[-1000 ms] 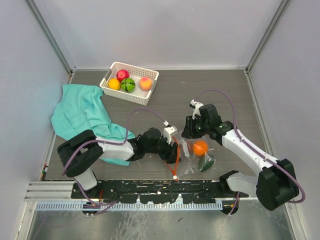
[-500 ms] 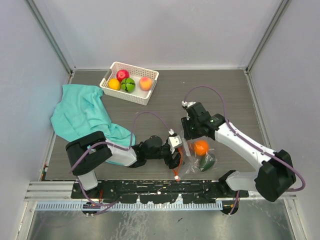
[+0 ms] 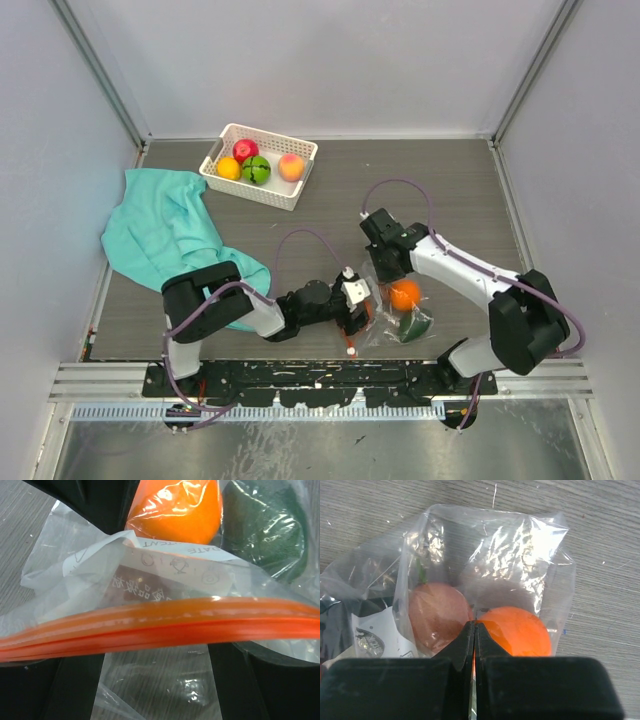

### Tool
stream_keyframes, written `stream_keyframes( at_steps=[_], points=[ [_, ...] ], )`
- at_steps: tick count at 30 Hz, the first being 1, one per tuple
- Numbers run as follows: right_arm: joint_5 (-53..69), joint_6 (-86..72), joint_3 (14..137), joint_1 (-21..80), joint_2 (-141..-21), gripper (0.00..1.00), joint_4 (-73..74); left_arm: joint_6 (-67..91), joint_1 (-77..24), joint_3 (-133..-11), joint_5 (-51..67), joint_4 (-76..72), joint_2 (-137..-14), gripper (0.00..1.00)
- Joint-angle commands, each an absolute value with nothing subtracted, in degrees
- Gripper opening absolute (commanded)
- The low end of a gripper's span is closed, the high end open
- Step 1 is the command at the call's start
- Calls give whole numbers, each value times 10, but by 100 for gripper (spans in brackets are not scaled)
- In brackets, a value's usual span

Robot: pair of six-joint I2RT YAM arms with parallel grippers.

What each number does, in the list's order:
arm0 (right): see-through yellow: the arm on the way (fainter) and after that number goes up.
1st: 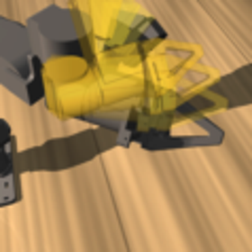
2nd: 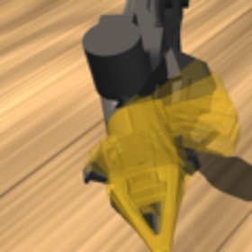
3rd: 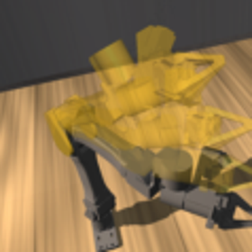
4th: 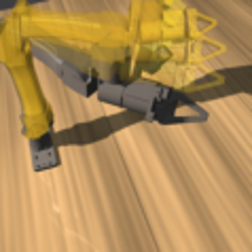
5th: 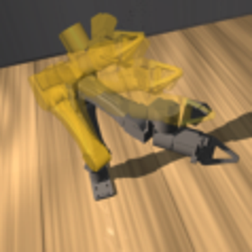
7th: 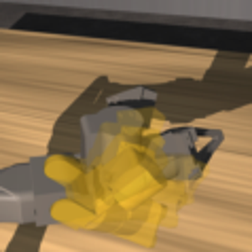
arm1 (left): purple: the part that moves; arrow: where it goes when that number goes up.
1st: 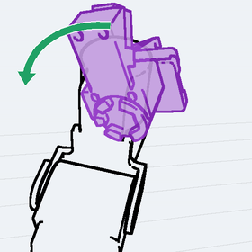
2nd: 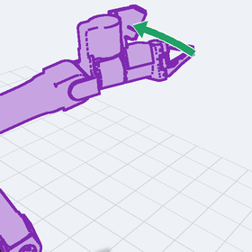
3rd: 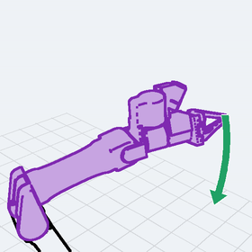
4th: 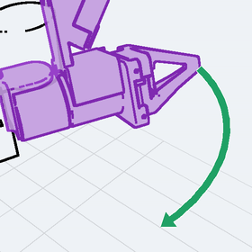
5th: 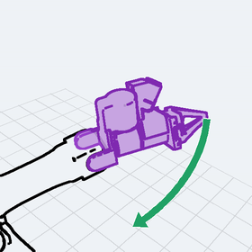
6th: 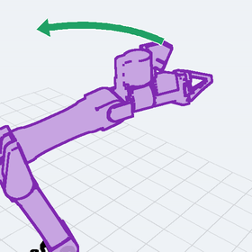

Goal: Open the zip-top bag and remove the fake food
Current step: Pick up the fake fruit from the zipper food storage bag.

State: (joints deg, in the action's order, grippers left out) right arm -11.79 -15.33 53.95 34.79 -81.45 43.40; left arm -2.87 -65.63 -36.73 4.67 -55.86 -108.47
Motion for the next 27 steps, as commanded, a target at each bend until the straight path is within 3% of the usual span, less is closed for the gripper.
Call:
stream_keyframes(
  at_steps=[1,21,23,27],
  points=[
    [-97,-150,563,352,-822,2,432,-48,-658,-391,15,-635,-1107,80],
    [63,-152,495,352,-853,1,335,-81,-658,-391,-30,-752,-1177,87],
    [72,-156,488,351,-848,1,324,-74,-657,-389,-38,-749,-1172,84],
    [82,-167,477,351,-841,1,301,-54,-657,-379,-51,-733,-1157,69]
  ],
)
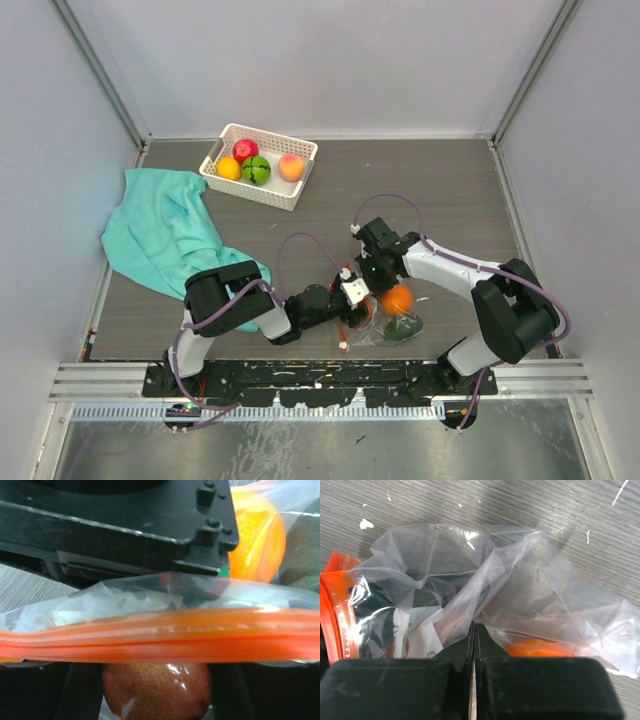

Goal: Open the zip-top bag and remove the fake food
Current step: Pick up the fake fruit from the zipper food storage bag.

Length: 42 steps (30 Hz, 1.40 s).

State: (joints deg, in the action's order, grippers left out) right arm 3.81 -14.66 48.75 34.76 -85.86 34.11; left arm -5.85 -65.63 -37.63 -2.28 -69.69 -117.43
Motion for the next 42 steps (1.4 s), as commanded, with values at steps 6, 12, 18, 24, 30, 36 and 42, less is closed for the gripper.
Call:
stream_keyframes(
  at_steps=[6,12,18,24,30,36,42],
  points=[
    [93,-180,456,344,-829,1,269,-2,-655,-349,-58,-727,-1121,49],
    [95,-192,434,329,-813,1,244,100,-642,-332,-46,-660,-1062,38],
    [96,-219,407,318,-799,1,209,207,-616,-329,-3,-581,-1008,36],
    [92,-244,378,312,-775,1,177,377,-558,-338,97,-508,-984,33],
    [89,-250,368,302,-748,1,156,478,-522,-344,172,-442,-952,31],
    [93,-252,367,293,-707,2,133,534,-507,-373,211,-293,-915,32],
    [101,-253,364,283,-672,2,118,553,-468,-394,258,-177,-878,33]
  ],
)
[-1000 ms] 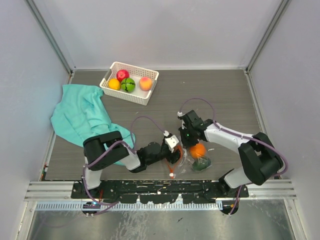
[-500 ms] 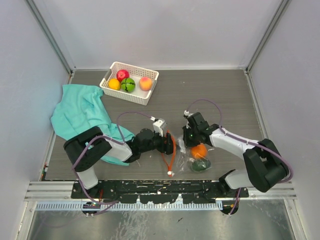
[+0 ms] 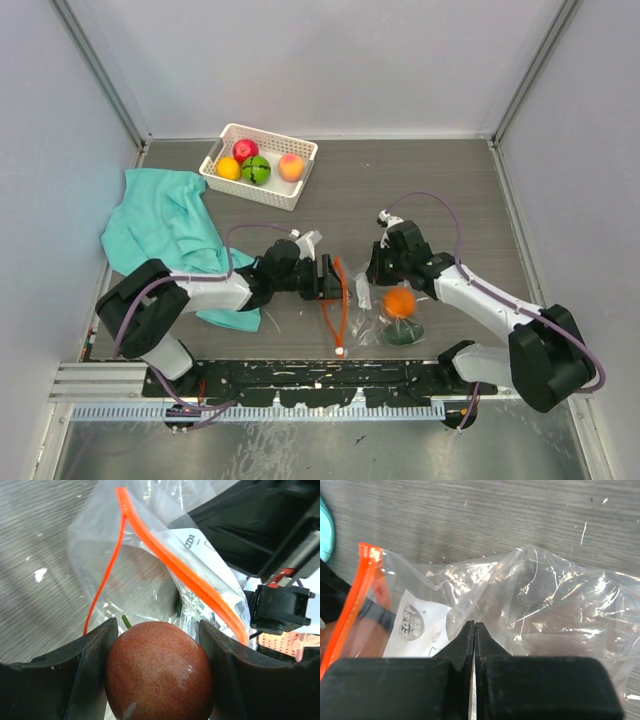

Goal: Open the zip-top bag and remove the fake food
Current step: Pick up the fake fruit from the zipper food storage bag, then place the fake fruit in the bin.

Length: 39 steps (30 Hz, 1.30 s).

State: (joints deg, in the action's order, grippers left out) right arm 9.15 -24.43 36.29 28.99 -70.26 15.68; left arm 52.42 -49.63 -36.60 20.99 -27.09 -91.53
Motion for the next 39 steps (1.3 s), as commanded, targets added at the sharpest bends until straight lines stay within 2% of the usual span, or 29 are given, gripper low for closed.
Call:
stream_keyframes(
  at_steps=[1,9,13,17,21,30,34,39],
  points=[
    [104,-253,363,281,-666,2,115,551,-461,-398,266,-159,-871,33],
    [118,-255,354,274,-630,2,98,514,-401,-442,327,4,-832,32],
    [127,-254,348,271,-616,2,89,417,-381,-496,318,143,-825,32],
    [144,-253,337,270,-596,3,70,310,-377,-577,211,342,-826,32],
    [159,-252,334,269,-583,4,55,258,-378,-642,103,444,-835,31],
    [178,-248,331,269,-565,5,41,182,-377,-758,-89,560,-869,31],
    [182,-246,330,269,-559,6,36,144,-378,-793,-170,574,-886,26],
    [197,-246,327,269,-555,7,23,99,-378,-813,-249,541,-912,26]
  ],
)
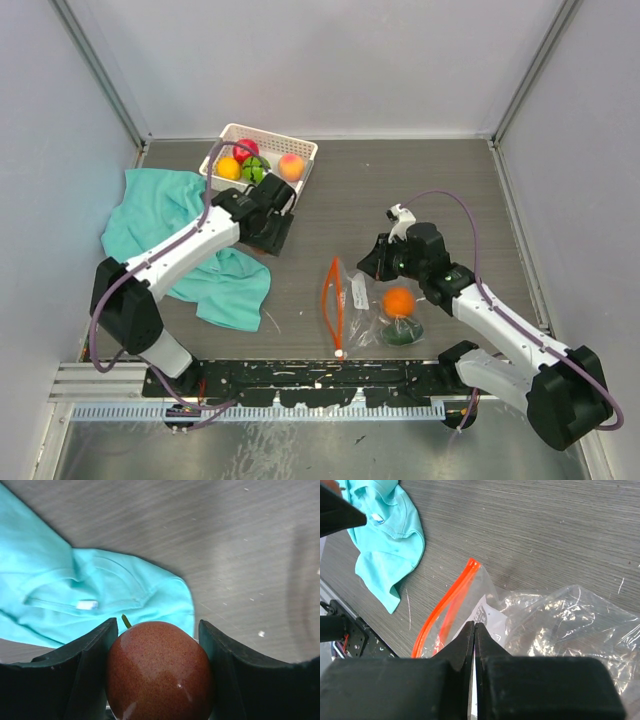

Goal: Open the zip-top bag and remove the fake food
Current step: Place the fake fruit in the bin.

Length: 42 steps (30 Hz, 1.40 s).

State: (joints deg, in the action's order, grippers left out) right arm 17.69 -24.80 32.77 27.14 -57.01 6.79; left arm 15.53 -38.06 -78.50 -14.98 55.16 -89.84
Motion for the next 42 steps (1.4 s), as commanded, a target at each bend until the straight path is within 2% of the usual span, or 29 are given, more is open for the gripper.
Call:
stream_keyframes(
  at_steps=[1,8,17,23,29,33,42],
  points=[
    [203,-246,326,269,-555,7,19,89,-377,-814,-270,528,-916,26],
    [212,-249,325,269,-545,9,-11,24,-372,-815,-370,400,-944,27],
    [221,-248,328,269,-552,11,-33,-3,-324,-843,-379,274,-990,29],
    [221,-246,326,269,-551,12,-35,16,-282,-879,-341,233,-1029,32],
    [218,-243,325,269,-551,12,-35,54,-232,-951,-299,251,-1095,33],
    [218,-240,324,269,-553,12,-37,98,-203,-997,-279,269,-1136,37],
    [219,-236,324,269,-556,13,-38,184,-133,-1041,-166,276,-1189,38]
  ],
)
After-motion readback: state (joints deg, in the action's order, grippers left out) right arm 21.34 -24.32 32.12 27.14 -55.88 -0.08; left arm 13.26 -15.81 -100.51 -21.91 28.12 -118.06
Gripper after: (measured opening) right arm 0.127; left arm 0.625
